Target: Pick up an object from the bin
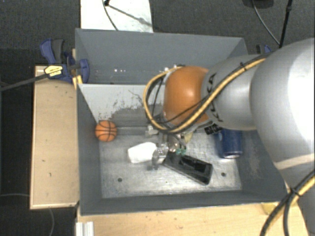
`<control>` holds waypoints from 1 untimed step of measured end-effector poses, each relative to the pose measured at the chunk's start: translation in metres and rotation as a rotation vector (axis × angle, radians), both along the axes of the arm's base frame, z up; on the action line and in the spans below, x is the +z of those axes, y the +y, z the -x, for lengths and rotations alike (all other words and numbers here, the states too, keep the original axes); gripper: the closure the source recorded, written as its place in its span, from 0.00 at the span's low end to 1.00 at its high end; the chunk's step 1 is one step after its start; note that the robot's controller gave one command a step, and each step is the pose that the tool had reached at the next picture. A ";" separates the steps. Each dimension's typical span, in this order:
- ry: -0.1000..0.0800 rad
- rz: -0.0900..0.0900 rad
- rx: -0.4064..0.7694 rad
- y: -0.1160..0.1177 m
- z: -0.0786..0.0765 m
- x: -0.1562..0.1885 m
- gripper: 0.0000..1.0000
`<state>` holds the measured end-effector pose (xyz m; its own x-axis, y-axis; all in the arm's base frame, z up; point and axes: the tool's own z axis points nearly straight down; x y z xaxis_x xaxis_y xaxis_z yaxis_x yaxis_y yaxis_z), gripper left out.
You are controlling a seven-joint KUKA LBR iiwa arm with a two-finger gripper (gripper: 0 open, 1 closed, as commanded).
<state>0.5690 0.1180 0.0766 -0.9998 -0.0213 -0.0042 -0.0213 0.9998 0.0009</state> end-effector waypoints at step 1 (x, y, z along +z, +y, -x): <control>0.003 -0.002 -0.210 0.014 0.006 -0.003 0.00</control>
Offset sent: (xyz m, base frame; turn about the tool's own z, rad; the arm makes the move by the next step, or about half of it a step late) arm 0.0000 0.0000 0.0000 0.0000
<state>0.5631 0.1321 0.0736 -0.9823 0.1873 -0.0010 0.1873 0.9823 0.0021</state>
